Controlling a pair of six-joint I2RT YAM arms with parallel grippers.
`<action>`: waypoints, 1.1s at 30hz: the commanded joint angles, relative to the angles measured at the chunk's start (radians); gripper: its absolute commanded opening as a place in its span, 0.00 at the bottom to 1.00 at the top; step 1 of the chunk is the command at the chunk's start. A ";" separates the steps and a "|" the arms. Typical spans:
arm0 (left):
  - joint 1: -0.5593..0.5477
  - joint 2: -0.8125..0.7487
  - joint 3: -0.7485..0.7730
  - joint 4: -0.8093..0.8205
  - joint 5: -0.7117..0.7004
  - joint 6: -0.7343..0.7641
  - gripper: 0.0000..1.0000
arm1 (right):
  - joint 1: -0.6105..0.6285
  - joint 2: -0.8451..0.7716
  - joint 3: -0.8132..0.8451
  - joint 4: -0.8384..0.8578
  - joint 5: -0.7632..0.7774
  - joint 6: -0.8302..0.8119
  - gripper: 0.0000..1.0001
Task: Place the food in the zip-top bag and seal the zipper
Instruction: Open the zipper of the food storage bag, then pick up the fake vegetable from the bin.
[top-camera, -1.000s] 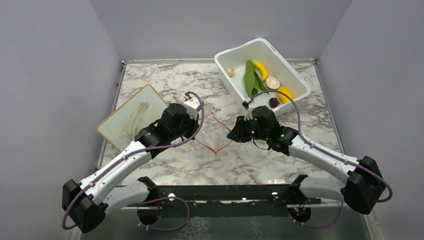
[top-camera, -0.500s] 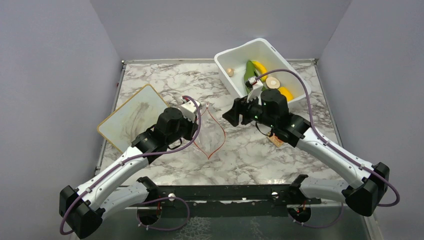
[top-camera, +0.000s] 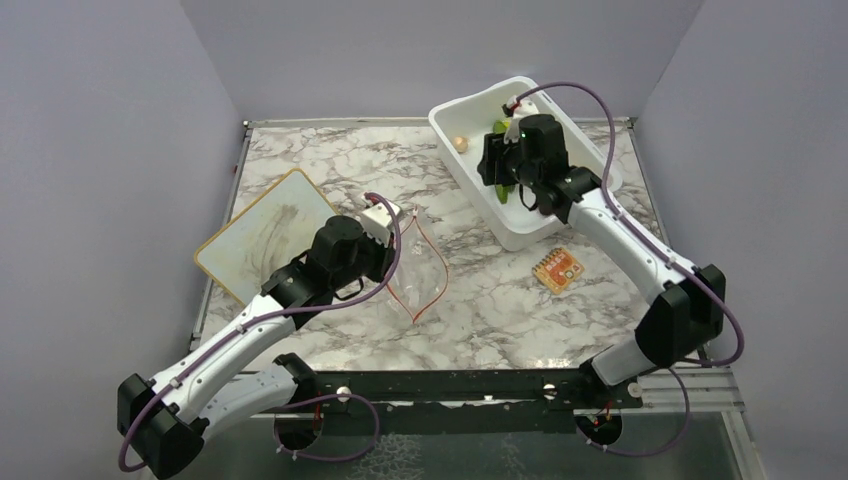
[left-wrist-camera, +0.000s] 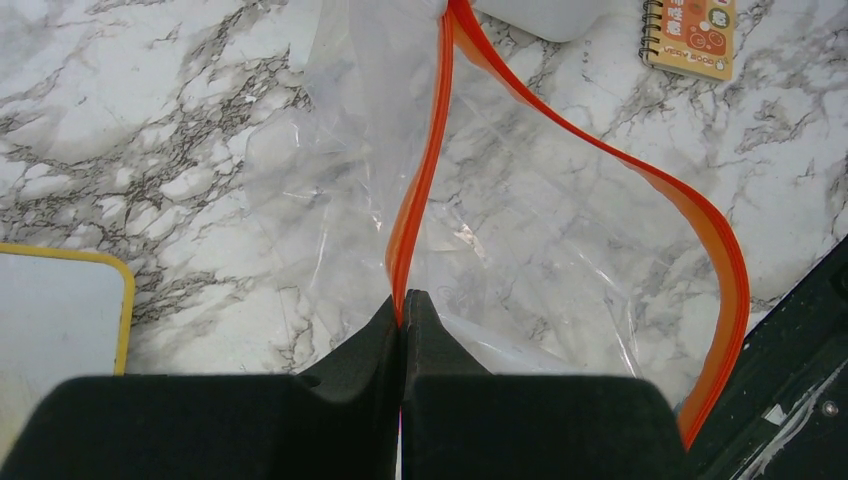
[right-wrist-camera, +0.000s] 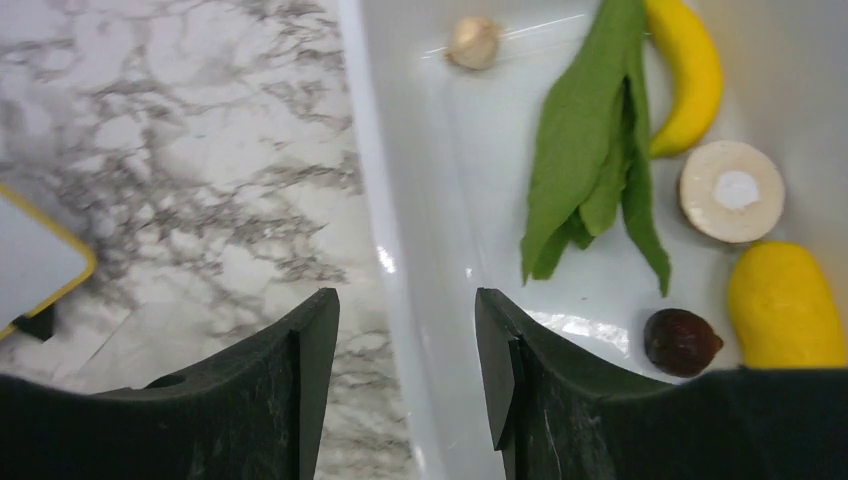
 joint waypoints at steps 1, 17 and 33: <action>0.000 -0.045 -0.012 0.017 0.027 0.008 0.00 | -0.074 0.137 0.123 -0.038 0.116 -0.052 0.52; 0.000 -0.070 -0.024 0.016 0.007 0.008 0.00 | -0.208 0.630 0.452 -0.045 0.245 -0.175 0.89; 0.000 -0.052 -0.015 0.011 0.005 0.014 0.00 | -0.223 0.746 0.394 0.061 0.111 -0.198 0.77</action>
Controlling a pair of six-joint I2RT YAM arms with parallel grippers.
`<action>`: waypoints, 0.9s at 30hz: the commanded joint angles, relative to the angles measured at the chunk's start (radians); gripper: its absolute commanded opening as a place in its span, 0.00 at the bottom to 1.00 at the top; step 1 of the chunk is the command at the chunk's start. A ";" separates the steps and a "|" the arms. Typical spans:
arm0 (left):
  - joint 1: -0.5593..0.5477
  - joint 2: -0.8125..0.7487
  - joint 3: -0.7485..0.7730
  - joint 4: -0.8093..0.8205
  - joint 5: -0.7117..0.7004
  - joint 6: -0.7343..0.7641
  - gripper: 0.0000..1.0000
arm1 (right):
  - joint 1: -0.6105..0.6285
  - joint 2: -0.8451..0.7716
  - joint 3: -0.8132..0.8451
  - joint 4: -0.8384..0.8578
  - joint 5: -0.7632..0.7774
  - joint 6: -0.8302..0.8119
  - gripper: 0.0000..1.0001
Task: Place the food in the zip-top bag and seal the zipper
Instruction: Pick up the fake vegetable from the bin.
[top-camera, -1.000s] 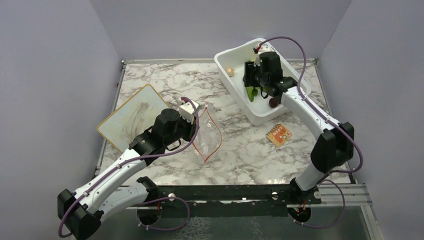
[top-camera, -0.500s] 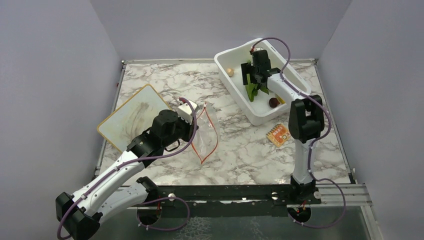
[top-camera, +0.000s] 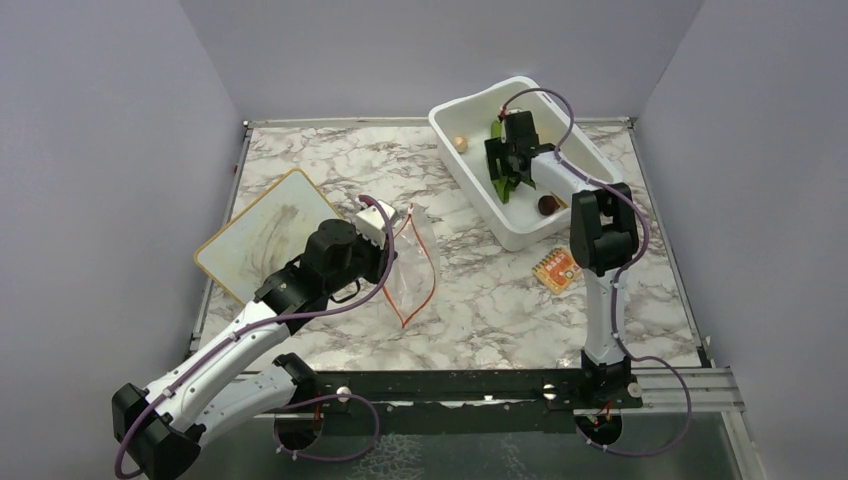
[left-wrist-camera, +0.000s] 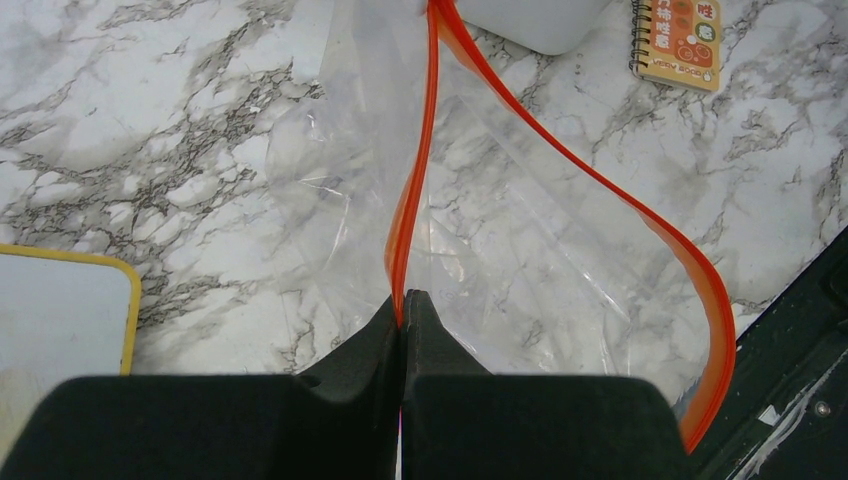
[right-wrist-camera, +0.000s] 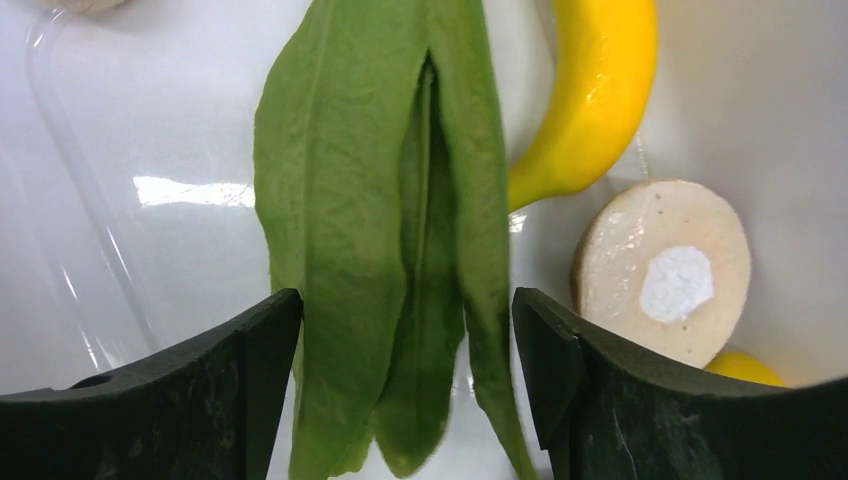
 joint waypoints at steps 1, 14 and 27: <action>0.000 0.003 -0.003 0.011 0.001 0.014 0.00 | 0.000 0.011 -0.028 0.060 -0.040 -0.005 0.75; 0.000 -0.010 -0.007 0.013 -0.038 0.006 0.00 | 0.000 -0.105 -0.049 0.037 -0.053 0.003 0.32; 0.000 -0.037 -0.021 0.035 -0.135 -0.008 0.00 | 0.000 -0.267 0.023 -0.203 -0.135 0.094 0.18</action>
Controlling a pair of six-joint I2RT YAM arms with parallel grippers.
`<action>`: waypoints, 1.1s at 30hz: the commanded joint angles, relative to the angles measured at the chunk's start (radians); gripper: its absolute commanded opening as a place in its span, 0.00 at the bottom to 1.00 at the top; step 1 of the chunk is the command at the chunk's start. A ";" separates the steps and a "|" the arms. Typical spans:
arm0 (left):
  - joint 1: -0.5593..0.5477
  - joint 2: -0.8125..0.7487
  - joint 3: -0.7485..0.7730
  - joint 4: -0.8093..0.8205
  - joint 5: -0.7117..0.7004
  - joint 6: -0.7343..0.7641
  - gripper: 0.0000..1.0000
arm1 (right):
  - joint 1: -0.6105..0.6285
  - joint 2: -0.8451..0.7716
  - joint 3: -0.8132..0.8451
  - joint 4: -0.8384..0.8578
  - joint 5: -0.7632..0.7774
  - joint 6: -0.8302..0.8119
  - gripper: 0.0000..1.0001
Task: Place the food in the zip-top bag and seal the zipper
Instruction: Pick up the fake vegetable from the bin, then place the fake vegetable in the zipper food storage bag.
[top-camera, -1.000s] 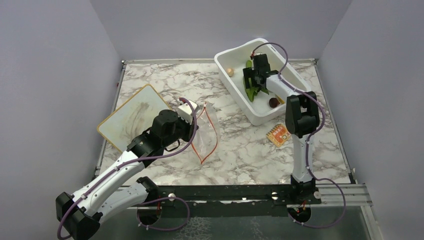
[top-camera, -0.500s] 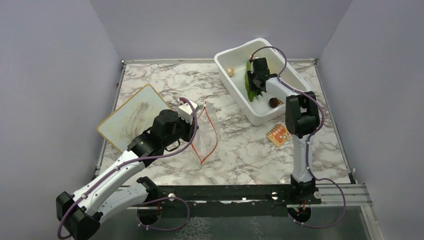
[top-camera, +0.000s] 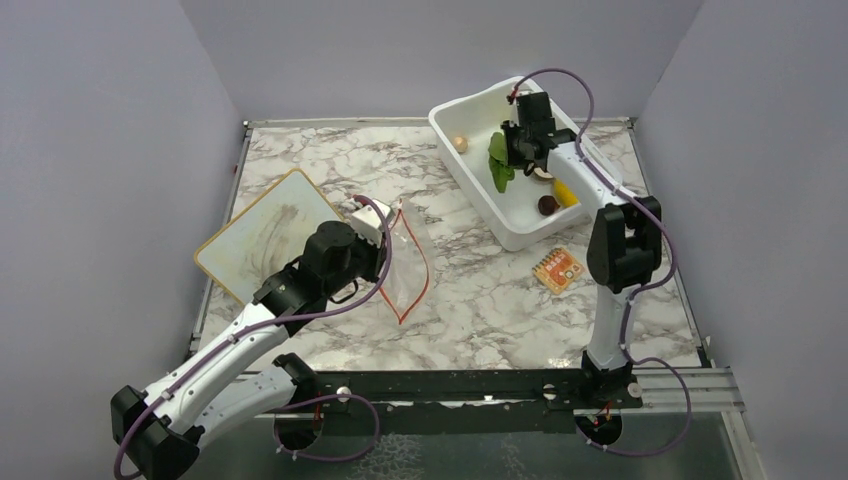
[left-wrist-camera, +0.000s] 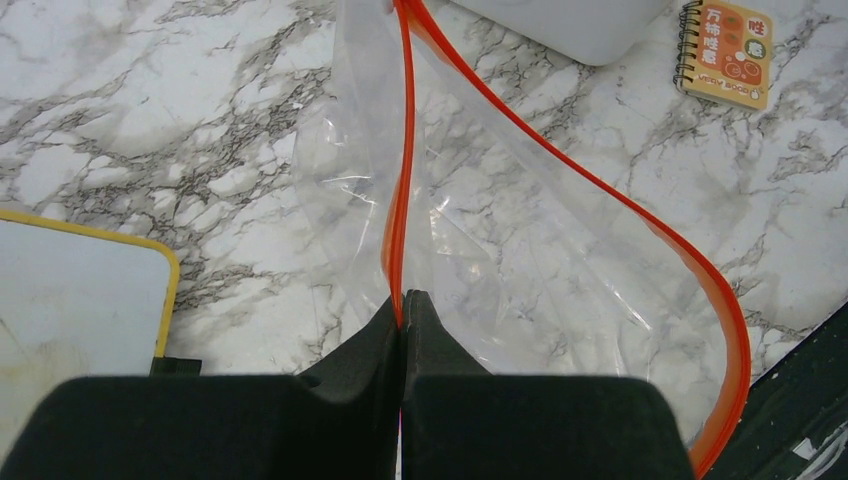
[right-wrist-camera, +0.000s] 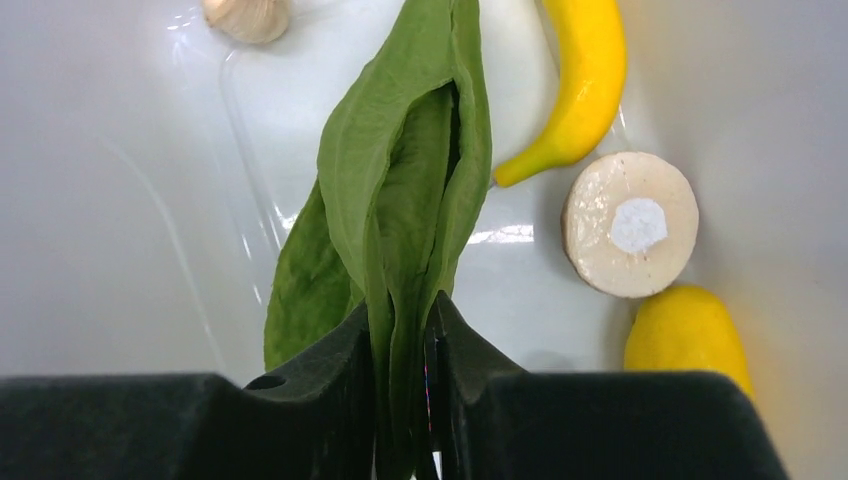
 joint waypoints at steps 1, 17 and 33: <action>0.000 -0.033 -0.011 0.037 -0.051 -0.003 0.00 | 0.000 -0.108 0.024 -0.090 -0.032 0.049 0.18; 0.000 -0.019 0.041 0.190 -0.150 0.019 0.00 | 0.013 -0.550 -0.195 -0.196 -0.278 0.122 0.01; 0.000 0.148 0.199 0.162 -0.434 0.118 0.00 | 0.053 -0.934 -0.457 -0.085 -0.842 0.184 0.01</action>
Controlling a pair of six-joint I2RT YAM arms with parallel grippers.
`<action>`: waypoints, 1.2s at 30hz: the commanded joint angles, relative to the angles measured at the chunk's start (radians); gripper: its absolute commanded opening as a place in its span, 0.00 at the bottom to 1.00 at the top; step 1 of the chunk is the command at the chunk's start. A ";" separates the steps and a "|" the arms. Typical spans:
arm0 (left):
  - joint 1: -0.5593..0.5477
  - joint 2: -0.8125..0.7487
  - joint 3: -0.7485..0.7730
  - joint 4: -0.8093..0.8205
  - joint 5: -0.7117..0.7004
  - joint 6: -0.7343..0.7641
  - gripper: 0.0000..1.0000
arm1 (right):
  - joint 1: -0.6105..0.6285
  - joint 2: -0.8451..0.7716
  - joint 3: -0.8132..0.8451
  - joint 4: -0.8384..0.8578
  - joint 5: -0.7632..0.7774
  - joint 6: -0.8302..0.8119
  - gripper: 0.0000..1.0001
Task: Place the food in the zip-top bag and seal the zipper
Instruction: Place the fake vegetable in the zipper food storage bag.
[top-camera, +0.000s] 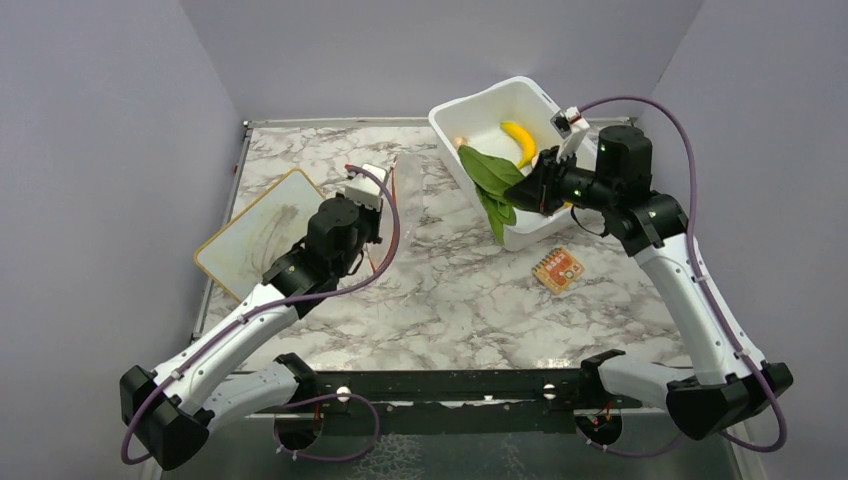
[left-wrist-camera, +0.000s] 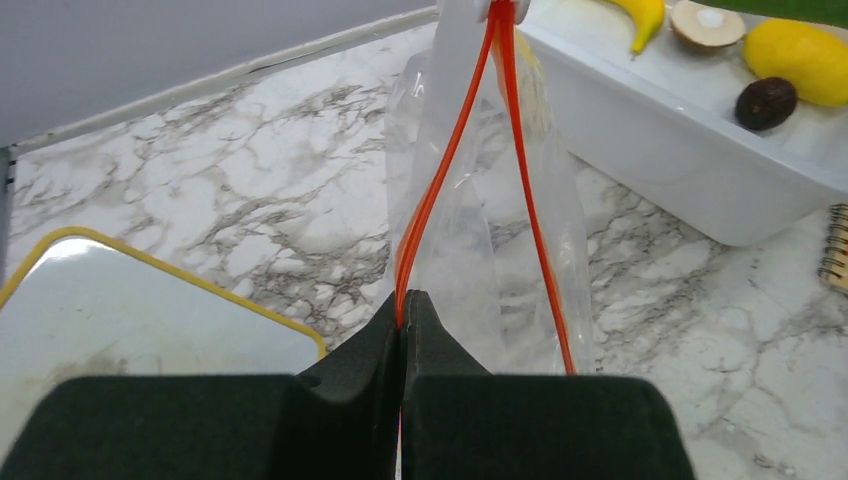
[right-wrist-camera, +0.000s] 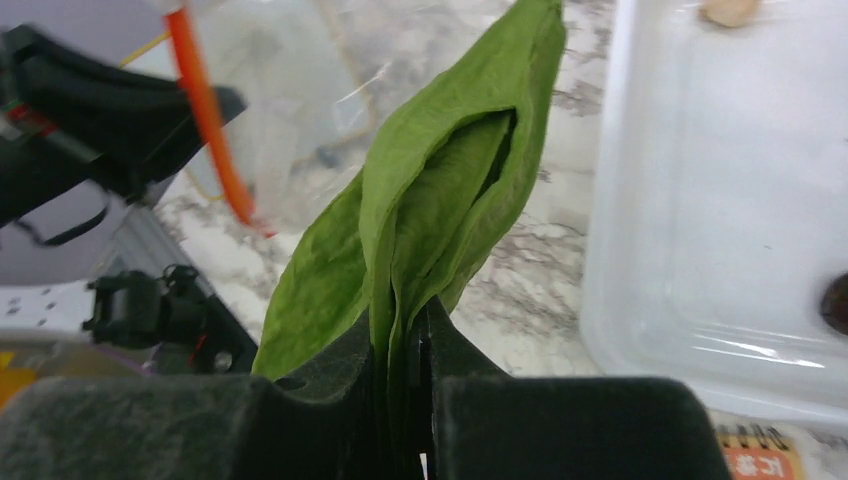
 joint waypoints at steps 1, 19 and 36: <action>0.000 0.065 0.105 -0.033 -0.143 0.043 0.00 | 0.002 -0.082 -0.070 0.092 -0.326 0.017 0.01; 0.000 0.313 0.125 -0.102 0.130 -0.206 0.00 | 0.003 -0.278 -0.489 0.382 -0.683 0.229 0.01; 0.000 0.348 0.109 -0.049 0.236 -0.293 0.00 | 0.013 -0.270 -0.565 0.576 -0.734 0.361 0.01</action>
